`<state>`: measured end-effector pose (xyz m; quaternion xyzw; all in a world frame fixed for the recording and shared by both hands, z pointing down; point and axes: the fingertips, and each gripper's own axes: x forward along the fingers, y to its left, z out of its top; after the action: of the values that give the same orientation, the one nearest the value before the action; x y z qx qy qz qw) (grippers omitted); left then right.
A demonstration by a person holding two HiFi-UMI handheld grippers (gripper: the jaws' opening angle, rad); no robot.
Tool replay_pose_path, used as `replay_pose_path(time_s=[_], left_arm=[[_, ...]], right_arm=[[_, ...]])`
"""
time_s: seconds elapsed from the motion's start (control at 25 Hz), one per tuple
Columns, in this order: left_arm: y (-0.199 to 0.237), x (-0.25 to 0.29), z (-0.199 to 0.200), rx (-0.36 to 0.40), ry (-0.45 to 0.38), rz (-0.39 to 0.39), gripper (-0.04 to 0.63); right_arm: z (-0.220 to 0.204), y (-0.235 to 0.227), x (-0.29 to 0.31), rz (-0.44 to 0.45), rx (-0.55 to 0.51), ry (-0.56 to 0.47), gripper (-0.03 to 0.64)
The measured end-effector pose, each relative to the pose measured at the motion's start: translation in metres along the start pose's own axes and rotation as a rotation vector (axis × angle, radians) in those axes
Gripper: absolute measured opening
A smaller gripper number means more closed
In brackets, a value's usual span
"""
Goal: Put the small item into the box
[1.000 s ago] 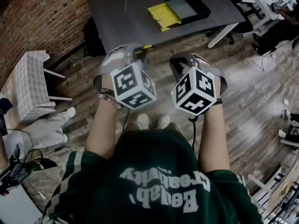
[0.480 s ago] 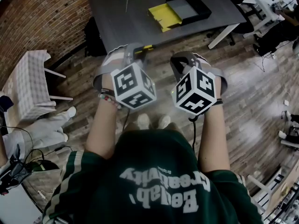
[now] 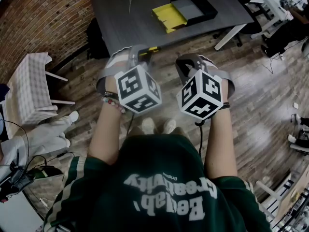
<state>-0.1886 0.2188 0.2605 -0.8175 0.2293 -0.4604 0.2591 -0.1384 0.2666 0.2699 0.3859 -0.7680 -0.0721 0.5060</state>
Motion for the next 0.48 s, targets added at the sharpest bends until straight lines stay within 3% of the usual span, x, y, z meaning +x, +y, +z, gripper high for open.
replay_pose_path(time_s=[0.48], left_arm=[[-0.014,0.001,0.018,-0.004,0.010,0.011,0.067]], right_arm=[[-0.018,-0.001,-0.009,-0.003,-0.001,-0.024,0.006]])
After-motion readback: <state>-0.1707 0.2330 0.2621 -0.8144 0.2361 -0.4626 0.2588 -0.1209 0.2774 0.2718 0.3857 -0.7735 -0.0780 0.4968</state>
